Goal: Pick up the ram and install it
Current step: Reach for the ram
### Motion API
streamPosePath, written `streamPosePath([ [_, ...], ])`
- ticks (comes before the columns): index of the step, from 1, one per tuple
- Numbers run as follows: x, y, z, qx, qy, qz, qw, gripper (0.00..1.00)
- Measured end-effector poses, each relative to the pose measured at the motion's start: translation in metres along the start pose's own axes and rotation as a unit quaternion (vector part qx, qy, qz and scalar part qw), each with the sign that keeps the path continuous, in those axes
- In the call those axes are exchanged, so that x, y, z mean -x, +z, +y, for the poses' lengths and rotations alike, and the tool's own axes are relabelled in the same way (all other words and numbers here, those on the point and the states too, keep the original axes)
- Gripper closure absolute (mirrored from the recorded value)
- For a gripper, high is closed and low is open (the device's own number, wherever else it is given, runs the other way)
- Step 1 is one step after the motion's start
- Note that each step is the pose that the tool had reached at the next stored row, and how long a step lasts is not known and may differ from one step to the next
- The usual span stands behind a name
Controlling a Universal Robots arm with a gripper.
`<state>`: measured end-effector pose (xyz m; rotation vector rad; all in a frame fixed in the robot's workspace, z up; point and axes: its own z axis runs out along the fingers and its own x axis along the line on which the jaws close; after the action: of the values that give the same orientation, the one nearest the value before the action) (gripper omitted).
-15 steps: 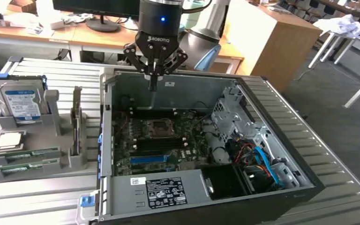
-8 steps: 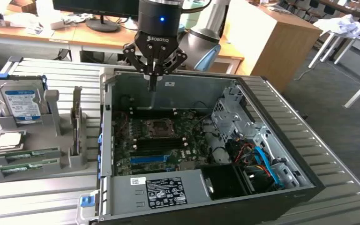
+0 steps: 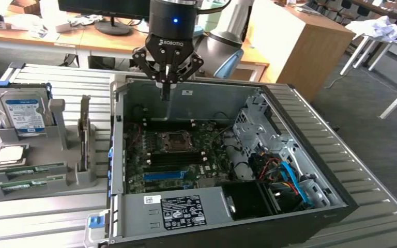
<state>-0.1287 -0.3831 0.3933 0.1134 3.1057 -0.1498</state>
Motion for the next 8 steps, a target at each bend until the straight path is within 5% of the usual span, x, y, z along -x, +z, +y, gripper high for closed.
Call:
streamPosePath([
  [8, -0.0071, -0.0002, -0.0005, 0.0, 0.0, 0.0, 1.0, 0.9],
])
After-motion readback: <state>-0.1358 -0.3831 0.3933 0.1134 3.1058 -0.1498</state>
